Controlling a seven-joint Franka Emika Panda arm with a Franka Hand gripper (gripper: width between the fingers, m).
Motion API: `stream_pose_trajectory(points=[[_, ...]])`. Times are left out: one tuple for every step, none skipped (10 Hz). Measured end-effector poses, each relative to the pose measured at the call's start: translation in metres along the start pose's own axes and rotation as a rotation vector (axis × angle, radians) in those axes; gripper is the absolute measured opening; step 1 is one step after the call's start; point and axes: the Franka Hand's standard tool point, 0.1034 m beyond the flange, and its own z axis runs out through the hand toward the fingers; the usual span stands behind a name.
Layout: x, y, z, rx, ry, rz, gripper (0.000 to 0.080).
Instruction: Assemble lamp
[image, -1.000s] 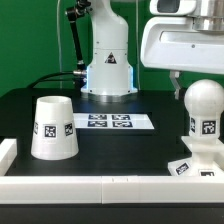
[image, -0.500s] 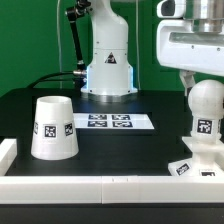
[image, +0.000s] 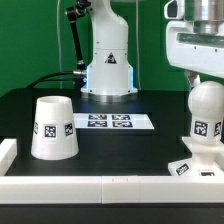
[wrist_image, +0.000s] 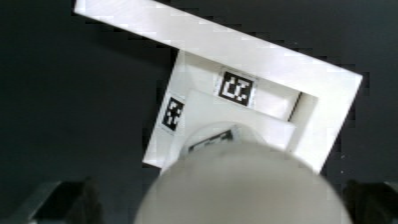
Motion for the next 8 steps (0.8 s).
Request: stream_pose_trajectory(points=[[0.003, 0.0006, -0.0009, -0.003, 0.0, -0.071, 0.0695], [0.0039, 0.0005, -0.0014, -0.006, 0.005, -0.192, 0.0695], [0.0028, 0.0003, -0.0013, -0.005, 0.003, -0.328, 0.0698], [0.0029, 0.0003, -0.0012, -0.005, 0.003, -0.39, 0.0698], [0.0029, 0.0003, -0.0012, -0.005, 0.003, -0.46, 0.0699], [0.003, 0.0003, -0.0012, -0.005, 0.002, -0.527, 0.0699], [0.003, 0.0003, -0.0012, -0.005, 0.002, -0.617, 0.0699], [0.0032, 0.0004, -0.0011, -0.01, 0.007, -0.741, 0.0699]])
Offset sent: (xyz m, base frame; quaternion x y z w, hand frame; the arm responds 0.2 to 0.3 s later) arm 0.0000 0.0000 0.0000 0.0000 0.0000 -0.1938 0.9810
